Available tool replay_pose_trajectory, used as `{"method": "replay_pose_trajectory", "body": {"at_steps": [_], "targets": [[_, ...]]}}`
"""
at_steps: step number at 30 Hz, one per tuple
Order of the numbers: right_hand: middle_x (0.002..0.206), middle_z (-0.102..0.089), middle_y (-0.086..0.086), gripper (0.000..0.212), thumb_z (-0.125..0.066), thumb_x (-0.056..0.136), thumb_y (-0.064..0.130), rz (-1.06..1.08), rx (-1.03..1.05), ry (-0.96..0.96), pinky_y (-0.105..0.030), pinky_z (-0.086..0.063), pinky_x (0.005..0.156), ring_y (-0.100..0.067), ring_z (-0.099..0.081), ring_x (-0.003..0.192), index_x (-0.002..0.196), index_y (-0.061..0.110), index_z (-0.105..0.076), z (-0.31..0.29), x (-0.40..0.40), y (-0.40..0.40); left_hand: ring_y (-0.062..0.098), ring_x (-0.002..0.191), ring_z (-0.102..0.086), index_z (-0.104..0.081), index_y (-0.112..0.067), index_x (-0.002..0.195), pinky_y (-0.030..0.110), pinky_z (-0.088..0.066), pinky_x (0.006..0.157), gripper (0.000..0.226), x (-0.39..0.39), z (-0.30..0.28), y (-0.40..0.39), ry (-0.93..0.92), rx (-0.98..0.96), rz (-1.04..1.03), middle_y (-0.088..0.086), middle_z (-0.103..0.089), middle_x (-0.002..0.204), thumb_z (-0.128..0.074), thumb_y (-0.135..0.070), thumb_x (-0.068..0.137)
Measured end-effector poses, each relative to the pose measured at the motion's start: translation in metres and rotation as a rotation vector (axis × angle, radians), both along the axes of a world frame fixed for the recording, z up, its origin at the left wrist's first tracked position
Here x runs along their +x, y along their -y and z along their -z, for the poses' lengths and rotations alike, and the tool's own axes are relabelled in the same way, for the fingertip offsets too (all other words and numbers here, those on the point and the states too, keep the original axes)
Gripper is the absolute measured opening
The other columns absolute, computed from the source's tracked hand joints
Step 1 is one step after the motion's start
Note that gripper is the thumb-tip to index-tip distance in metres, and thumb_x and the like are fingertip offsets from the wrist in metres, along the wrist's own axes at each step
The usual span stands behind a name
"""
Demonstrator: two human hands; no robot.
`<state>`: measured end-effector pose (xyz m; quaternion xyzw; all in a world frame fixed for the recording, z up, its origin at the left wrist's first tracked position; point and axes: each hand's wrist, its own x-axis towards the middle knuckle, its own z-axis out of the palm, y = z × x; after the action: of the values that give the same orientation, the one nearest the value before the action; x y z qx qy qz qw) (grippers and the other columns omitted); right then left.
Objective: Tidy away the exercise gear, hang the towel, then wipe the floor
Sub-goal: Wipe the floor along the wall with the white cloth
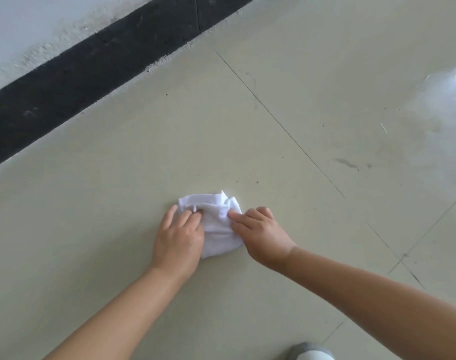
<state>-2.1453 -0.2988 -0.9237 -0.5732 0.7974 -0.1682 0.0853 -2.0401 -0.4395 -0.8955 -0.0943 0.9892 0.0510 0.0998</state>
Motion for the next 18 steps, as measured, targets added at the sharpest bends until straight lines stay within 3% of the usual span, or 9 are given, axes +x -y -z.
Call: {"method": "replay_pose_trajectory", "body": {"at_steps": [3,5,6,7,9,11,13,15,18], "targets": [[0.082,-0.077,-0.006,0.038,-0.031,0.057,-0.001,0.023,-0.013,-0.040,-0.024,-0.031,0.062,-0.020,-0.062,0.048,0.054,0.008,-0.068,0.000,-0.015,0.030,0.022,0.052,-0.068,-0.068,-0.008,0.045,0.034,-0.035,0.082,0.040,-0.006,0.002,0.013,0.054,-0.009,-0.048,0.006,-0.067,0.055,-0.030,-0.006,0.059],[0.082,-0.076,-0.007,0.024,-0.047,0.052,-0.008,0.089,0.063,-0.057,-0.023,-0.041,0.062,-0.022,-0.063,0.052,0.054,0.006,-0.067,-0.010,-0.038,0.051,0.023,0.048,-0.065,-0.063,-0.008,0.040,0.033,-0.044,0.078,0.034,-0.030,-0.002,0.016,0.046,-0.021,-0.100,0.005,-0.061,0.049,-0.033,-0.005,0.057],[0.092,-0.075,-0.009,0.023,-0.054,0.053,-0.013,0.128,0.154,-0.045,-0.025,-0.043,0.069,-0.025,-0.064,0.065,0.063,0.002,-0.068,-0.015,-0.052,0.059,0.025,0.056,-0.067,-0.066,-0.006,0.047,0.029,-0.049,0.078,0.031,-0.045,-0.006,0.017,0.063,-0.017,-0.136,0.007,-0.065,0.057,-0.038,-0.001,0.059],[0.109,-0.070,-0.010,0.027,-0.054,0.062,-0.015,0.166,0.259,-0.030,-0.028,-0.040,0.080,-0.028,-0.062,0.084,0.079,-0.001,-0.069,-0.019,-0.067,0.062,0.027,0.076,-0.070,-0.071,-0.003,0.065,0.031,-0.049,0.088,0.031,-0.060,-0.012,0.017,0.118,0.022,-0.166,0.009,-0.070,0.078,-0.042,0.004,0.067],[0.131,-0.056,-0.006,0.033,-0.045,0.077,-0.012,0.256,0.381,0.015,-0.028,-0.027,0.094,-0.026,-0.050,0.109,0.102,0.000,-0.064,-0.026,-0.092,0.055,0.023,0.128,-0.047,-0.062,-0.006,0.115,0.038,-0.022,0.115,0.033,-0.082,-0.013,0.013,0.207,0.064,-0.170,0.006,-0.053,0.133,-0.041,-0.002,0.090],[0.134,-0.053,-0.004,0.033,-0.042,0.081,-0.011,0.320,0.427,-0.002,-0.027,-0.027,0.095,-0.025,-0.045,0.113,0.104,0.001,-0.062,-0.033,-0.102,0.037,0.016,0.145,-0.018,-0.044,-0.010,0.136,0.042,-0.001,0.120,0.041,-0.094,-0.018,0.003,0.349,0.079,-0.112,0.001,-0.030,0.151,-0.037,-0.011,0.096],[0.131,-0.052,-0.005,0.033,-0.041,0.080,-0.012,0.309,0.473,0.003,-0.027,-0.030,0.093,-0.026,-0.045,0.111,0.102,0.002,-0.062,-0.037,-0.091,0.015,0.014,0.148,-0.006,-0.036,-0.010,0.142,0.042,0.004,0.120,0.047,-0.093,-0.024,-0.010,0.409,0.056,-0.039,0.000,-0.025,0.154,-0.035,-0.012,0.096],[0.128,-0.055,-0.011,0.030,-0.050,0.073,-0.015,0.248,0.488,-0.033,-0.032,-0.038,0.089,-0.030,-0.053,0.105,0.096,-0.001,-0.064,-0.035,-0.065,-0.005,0.014,0.148,-0.007,-0.035,-0.011,0.143,0.039,0.004,0.120,0.048,-0.086,-0.031,-0.019,0.465,0.034,0.019,0.002,-0.028,0.153,-0.036,-0.012,0.095],[0.080,-0.071,-0.016,0.036,-0.077,0.026,-0.016,0.122,0.431,-0.092,-0.028,-0.053,0.052,-0.031,-0.066,0.057,0.055,0.002,-0.064,-0.033,-0.021,-0.029,0.017,0.145,-0.022,-0.042,-0.012,0.136,0.035,0.001,0.121,0.042,-0.058,-0.037,-0.034,0.510,0.046,0.104,0.006,-0.039,0.147,-0.039,-0.012,0.094]]}}
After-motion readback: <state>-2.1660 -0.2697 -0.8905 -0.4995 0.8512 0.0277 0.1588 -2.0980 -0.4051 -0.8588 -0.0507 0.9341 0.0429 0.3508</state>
